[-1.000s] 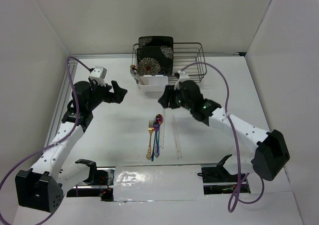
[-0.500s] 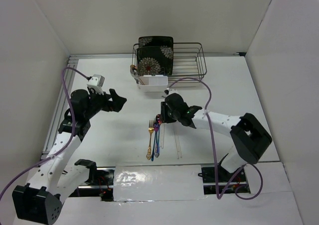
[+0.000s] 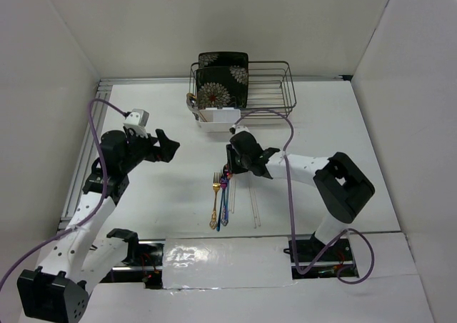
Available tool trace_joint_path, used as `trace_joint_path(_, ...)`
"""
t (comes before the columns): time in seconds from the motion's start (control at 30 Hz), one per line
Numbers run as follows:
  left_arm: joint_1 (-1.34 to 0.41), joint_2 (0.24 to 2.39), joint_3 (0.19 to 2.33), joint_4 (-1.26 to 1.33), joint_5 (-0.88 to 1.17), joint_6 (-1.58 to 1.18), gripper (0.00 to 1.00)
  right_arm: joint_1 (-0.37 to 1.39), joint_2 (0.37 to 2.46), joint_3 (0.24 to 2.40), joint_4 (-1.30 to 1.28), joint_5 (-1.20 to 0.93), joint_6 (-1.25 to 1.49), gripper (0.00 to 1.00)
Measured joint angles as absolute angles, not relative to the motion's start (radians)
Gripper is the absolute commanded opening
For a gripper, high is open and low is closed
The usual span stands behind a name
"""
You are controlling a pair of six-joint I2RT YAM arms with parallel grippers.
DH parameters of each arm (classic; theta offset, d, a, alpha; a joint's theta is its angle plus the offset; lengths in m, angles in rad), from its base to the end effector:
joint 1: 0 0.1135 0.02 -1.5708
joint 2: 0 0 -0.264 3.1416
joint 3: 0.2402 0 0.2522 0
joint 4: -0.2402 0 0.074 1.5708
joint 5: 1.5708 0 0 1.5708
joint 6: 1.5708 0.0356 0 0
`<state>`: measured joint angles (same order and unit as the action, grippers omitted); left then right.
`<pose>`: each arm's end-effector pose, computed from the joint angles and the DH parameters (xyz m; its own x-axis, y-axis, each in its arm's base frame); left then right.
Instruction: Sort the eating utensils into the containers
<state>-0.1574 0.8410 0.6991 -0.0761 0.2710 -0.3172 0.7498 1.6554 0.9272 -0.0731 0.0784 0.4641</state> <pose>0.1967 -0.0409 0.3116 -0.3306 -0.2518 -0.9096 0.3221 0.8758 -0.3595 0.2516 0.2305 0.1797 -0.7563 -0.0945 -0.6474 -0.3366 0.9047 0.2611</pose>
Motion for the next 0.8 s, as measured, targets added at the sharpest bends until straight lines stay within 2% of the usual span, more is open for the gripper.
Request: trace_joint_path(0.8, -0.157, 0.868, 0.699, -0.061, 0.267, -0.316, 1.00, 0.741, 1.734, 0.984, -0.082, 0.120, 0.397, 0.32)
